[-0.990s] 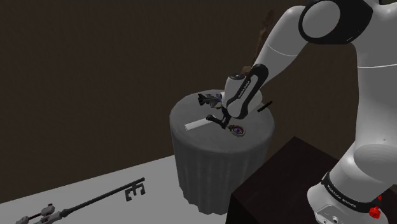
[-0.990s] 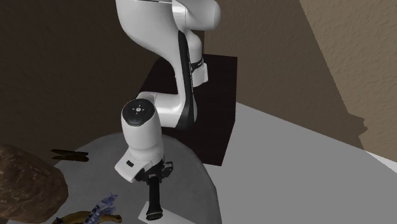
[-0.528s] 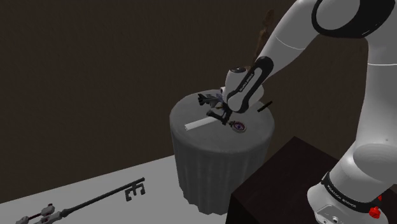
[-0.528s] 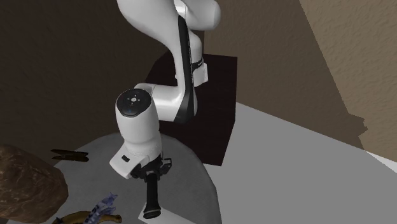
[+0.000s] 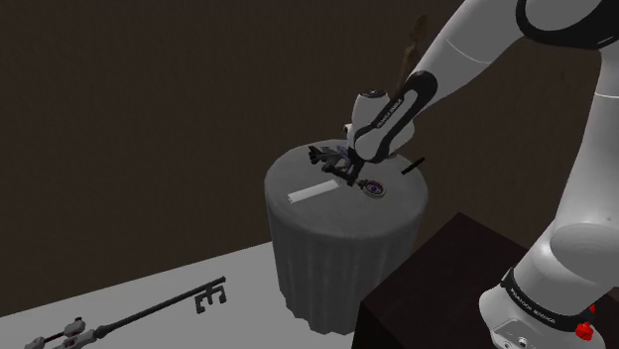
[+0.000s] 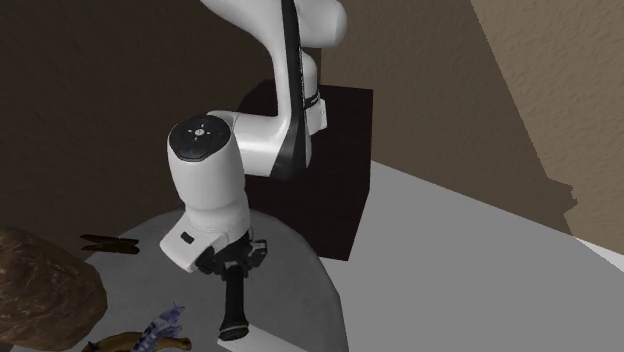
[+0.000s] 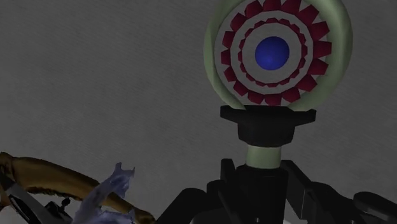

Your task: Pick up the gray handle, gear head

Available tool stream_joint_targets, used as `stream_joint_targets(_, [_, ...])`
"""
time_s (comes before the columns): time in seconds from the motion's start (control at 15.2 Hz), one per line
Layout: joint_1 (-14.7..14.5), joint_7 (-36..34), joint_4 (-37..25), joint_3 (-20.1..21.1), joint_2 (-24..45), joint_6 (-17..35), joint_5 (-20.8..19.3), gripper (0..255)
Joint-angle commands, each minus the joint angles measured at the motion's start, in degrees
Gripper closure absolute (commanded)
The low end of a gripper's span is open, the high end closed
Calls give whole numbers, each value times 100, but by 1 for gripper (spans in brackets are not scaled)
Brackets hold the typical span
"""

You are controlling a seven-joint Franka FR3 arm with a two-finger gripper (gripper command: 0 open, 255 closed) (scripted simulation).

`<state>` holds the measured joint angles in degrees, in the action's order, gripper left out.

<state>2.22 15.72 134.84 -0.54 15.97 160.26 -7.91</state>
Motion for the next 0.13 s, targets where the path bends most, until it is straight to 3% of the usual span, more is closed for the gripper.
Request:
stream_joint_targets(0.0, [6, 15, 10, 11, -88, -79, 16, 255])
stream_joint_targets(0.07, [6, 15, 10, 11, -87, -80, 16, 255])
